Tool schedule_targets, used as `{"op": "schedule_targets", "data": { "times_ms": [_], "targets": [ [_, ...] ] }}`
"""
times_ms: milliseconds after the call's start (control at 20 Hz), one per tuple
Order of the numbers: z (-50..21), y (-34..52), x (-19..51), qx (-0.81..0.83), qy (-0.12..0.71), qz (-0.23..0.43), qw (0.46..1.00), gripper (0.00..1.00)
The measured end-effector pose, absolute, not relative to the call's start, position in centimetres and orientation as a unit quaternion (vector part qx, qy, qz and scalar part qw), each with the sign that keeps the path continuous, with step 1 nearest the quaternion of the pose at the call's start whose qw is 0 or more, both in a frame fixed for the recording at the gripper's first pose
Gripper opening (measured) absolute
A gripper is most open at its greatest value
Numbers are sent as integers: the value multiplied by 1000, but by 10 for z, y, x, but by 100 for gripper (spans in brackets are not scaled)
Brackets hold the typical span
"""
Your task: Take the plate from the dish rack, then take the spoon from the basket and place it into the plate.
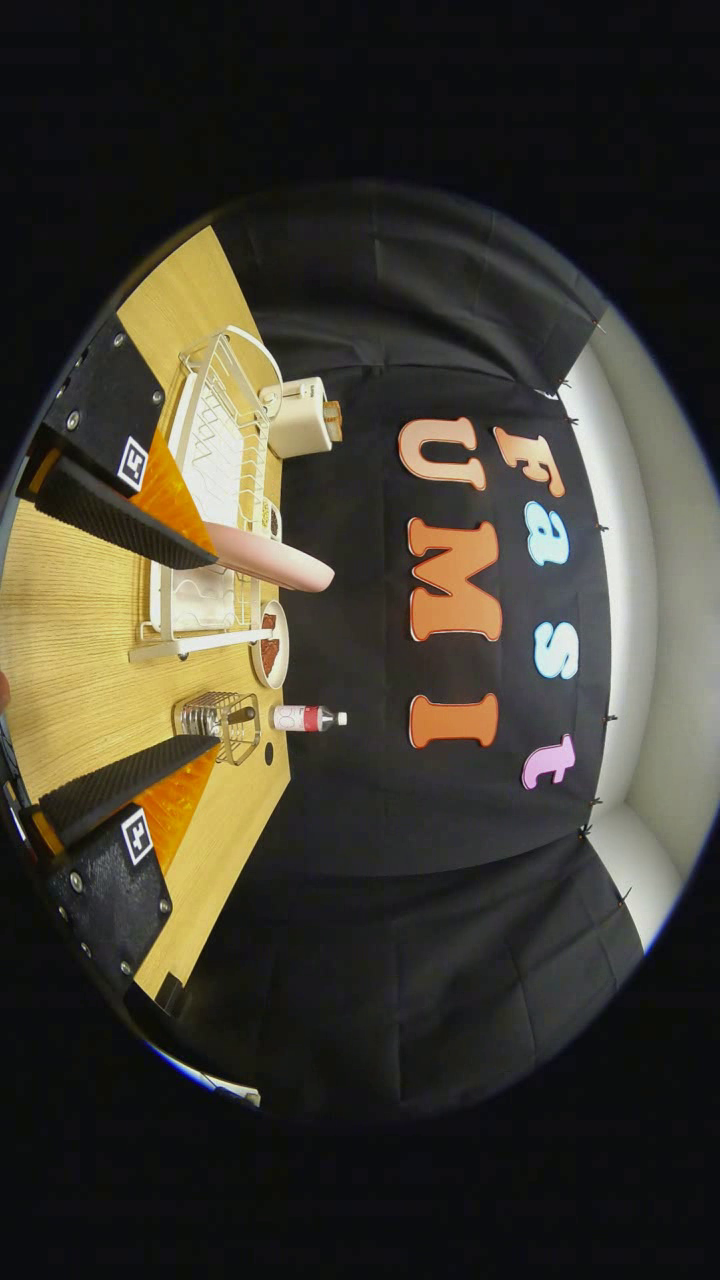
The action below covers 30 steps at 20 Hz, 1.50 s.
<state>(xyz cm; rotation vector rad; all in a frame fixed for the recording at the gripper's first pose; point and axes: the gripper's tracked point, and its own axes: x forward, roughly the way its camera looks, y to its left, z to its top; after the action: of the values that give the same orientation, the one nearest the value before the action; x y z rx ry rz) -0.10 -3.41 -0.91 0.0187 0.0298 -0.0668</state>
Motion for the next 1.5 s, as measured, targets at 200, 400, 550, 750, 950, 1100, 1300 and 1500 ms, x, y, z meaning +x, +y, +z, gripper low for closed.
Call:
{"op": "schedule_targets", "data": {
  "times_ms": [200,400,550,750,950,1100,1300,1500],
  "targets": [
    [-8,-31,2,11,18,-36,999,99],
    [-6,-25,6,2,23,-39,999,99],
    [-1,-18,12,2,27,-43,999,99],
    [14,-2,34,0,33,-47,998,99],
    [25,18,71,-15,48,-50,997,99],
    [22,34,101,-36,69,-58,995,99],
    [11,49,141,-60,97,-68,991,97],
    [-3,49,173,-59,123,-87,987,80]
  ]
}}
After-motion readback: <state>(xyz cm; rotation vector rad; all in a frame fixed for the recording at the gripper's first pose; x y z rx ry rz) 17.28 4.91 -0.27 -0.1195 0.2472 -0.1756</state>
